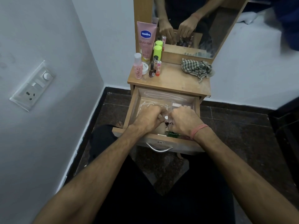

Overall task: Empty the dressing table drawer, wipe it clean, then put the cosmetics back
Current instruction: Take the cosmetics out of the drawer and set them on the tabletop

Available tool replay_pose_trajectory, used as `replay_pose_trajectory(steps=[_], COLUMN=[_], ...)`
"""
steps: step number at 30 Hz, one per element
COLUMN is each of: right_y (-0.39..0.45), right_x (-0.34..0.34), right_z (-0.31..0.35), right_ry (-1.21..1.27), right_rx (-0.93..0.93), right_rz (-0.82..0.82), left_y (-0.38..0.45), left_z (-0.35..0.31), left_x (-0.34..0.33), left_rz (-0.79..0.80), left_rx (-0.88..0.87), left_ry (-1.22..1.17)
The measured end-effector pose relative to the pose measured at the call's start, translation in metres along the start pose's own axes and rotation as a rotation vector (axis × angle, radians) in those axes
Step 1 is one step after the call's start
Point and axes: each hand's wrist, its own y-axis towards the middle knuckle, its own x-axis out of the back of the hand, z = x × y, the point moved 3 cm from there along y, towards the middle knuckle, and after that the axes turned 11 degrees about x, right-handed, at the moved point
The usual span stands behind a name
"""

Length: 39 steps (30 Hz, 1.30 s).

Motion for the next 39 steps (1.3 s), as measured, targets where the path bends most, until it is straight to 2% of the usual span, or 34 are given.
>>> replay_pose_trajectory(steps=[3, 6, 11, 14, 23, 27, 32, 39], right_y=[0.002, 0.009, 0.036, 0.057, 0.112, 0.128, 0.134, 0.133], right_x=[0.01, 0.031, 0.081, 0.109, 0.123, 0.118, 0.116, 0.108], right_z=[0.0, -0.009, -0.024, -0.028, -0.03, -0.035, -0.037, -0.042], right_ry=[0.088, 0.23, 0.259, 0.171, 0.025, -0.006, -0.012, 0.031], right_rx=[-0.006, 0.016, 0.029, 0.02, -0.003, 0.008, 0.037, 0.02], right_rz=[-0.011, -0.102, -0.403, -0.489, -0.451, -0.418, -0.449, -0.453], left_y=[-0.003, 0.003, 0.028, 0.045, 0.073, 0.081, 0.089, 0.088], left_z=[0.01, 0.019, 0.018, 0.014, 0.011, 0.009, 0.012, 0.012], left_x=[0.019, 0.048, 0.112, 0.13, 0.134, 0.128, 0.124, 0.123], left_rz=[0.0, -0.042, -0.322, -0.435, -0.472, -0.452, -0.482, -0.489], left_rx=[0.071, 0.164, 0.235, 0.274, 0.341, 0.335, 0.336, 0.332], left_ry=[-0.06, -0.16, -0.243, -0.217, 0.02, 0.053, 0.082, 0.038])
